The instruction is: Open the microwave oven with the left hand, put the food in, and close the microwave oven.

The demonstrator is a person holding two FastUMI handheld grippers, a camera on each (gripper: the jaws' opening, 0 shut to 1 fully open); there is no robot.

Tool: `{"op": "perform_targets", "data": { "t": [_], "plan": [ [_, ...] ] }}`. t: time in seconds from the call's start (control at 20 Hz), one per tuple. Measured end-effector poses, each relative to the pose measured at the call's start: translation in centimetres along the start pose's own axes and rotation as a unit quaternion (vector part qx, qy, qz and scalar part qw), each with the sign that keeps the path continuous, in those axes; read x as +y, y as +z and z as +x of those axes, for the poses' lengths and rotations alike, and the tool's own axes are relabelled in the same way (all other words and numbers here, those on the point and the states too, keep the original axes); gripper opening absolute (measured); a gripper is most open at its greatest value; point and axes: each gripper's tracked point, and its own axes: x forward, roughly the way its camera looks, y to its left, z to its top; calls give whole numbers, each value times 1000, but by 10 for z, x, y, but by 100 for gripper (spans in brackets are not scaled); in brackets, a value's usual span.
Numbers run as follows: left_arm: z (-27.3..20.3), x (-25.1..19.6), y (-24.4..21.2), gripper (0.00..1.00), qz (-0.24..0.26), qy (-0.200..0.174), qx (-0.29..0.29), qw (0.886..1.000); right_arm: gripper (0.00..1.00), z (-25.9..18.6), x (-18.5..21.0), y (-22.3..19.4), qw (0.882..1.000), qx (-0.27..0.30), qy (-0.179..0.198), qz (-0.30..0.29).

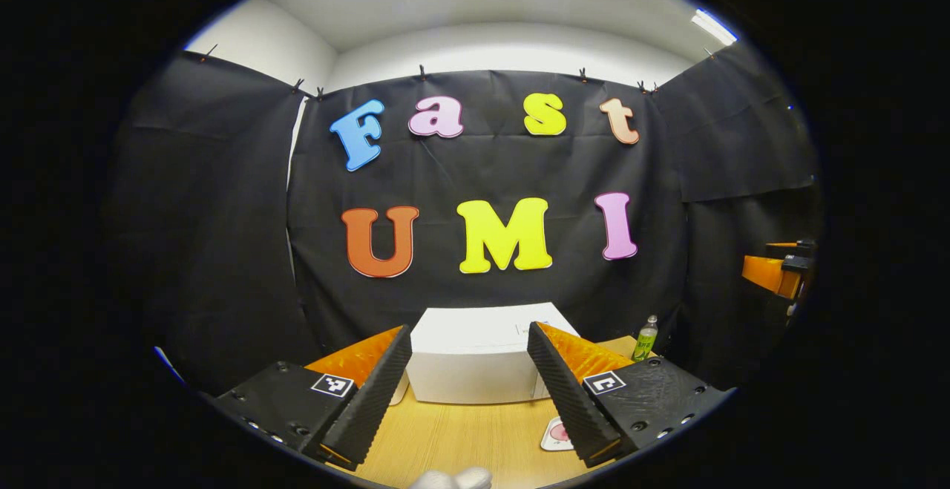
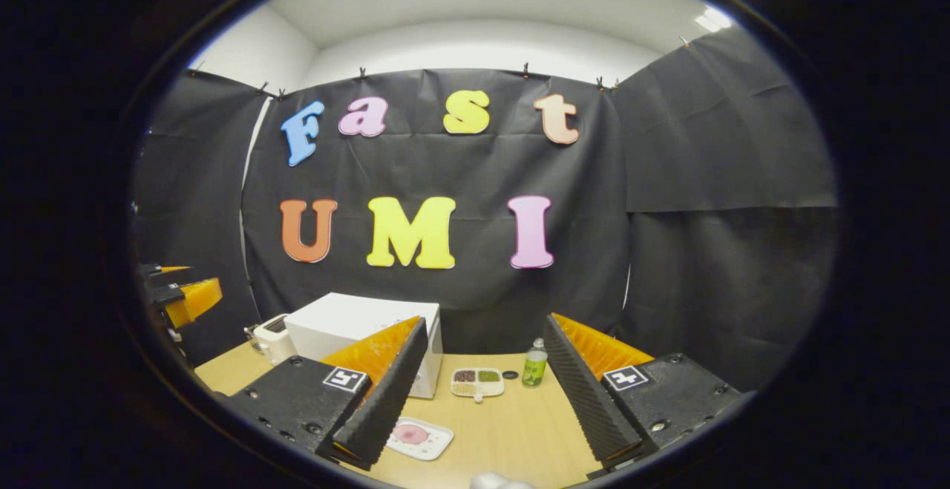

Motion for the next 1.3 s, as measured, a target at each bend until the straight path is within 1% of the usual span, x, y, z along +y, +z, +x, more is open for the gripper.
{"op": "perform_targets", "data": {
  "t": [0.05, 0.25, 0.3, 0.35, 0.45, 0.5, 0.55, 0.7, 0.75, 0.8, 0.85, 0.9, 0.95, 1.0, 1.05, 1.1, 1.15, 1.2, 1.25, 1.3],
  "plan": [
    [3, -2, -2, 96, -1, -2, -4, 1000, 92, 1, -2, -2, 1000, 0, 1, 0],
    [27, -19, -25, 96, -1, -6, -5, 1000, 92, 6, -11, -3, 1000, 3, 1, -2],
    [36, -27, -35, 96, -3, -10, -3, 1000, 100, 9, -15, -1, 1000, 4, 2, -2],
    [45, -38, -46, 96, -8, -18, 1, 1000, 92, 9, -18, 0, 1000, 2, 2, -1],
    [65, -64, -73, 96, -20, -42, 17, 999, 92, 13, -28, 4, 1000, 3, -1, -4],
    [74, -75, -90, 96, -27, -48, 32, 998, 92, 14, -33, 4, 1000, 5, -6, -10],
    [85, -83, -101, 96, -34, -54, 33, 997, 92, 15, -38, 5, 1000, 5, -8, -16],
    [119, -105, -150, 96, -44, -54, 57, 996, 91, 16, -49, 9, 999, 6, -15, -40],
    [132, -111, -165, 96, -42, -56, 61, 996, 92, 17, -50, 8, 999, 7, -15, -43],
    [143, -115, -175, 96, -38, -55, 60, 996, 100, 17, -50, 7, 999, 10, -16, -45],
    [155, -119, -189, 88, -35, -52, 63, 996, 92, 17, -52, 3, 999, 16, -15, -44],
    [168, -124, -201, 97, -33, -54, 71, 995, 100, 17, -52, -2, 999, 23, -15, -41],
    [180, -130, -215, 88, -33, -54, 79, 995, 100, 18, -54, -8, 999, 32, -16, -38],
    [192, -134, -224, 95, -35, -53, 81, 995, 92, 18, -55, -13, 998, 41, -17, -36],
    [202, -141, -234, 84, -37, -57, 90, 994, 100, 17, -58, -17, 998, 49, -20, -34],
    [212, -145, -243, 95, -40, -58, 95, 993, 100, 14, -61, -20, 998, 54, -24, -34],
    [221, -148, -249, 95, -40, -56, 95, 993, 100, 13, -64, -23, 997, 59, -28, -36],
    [229, -153, -252, 84, -38, -58, 89, 994, 100, 13, -67, -25, 997, 63, -33, -41],
    [235, -154, -256, 94, -31, -56, 88, 994, 92, 11, -71, -26, 996, 66, -38, -48],
    [242, -154, -261, 92, -25, -55, 91, 994, 100, 10, -74, -26, 995, 70, -42, -55]
  ]
}}
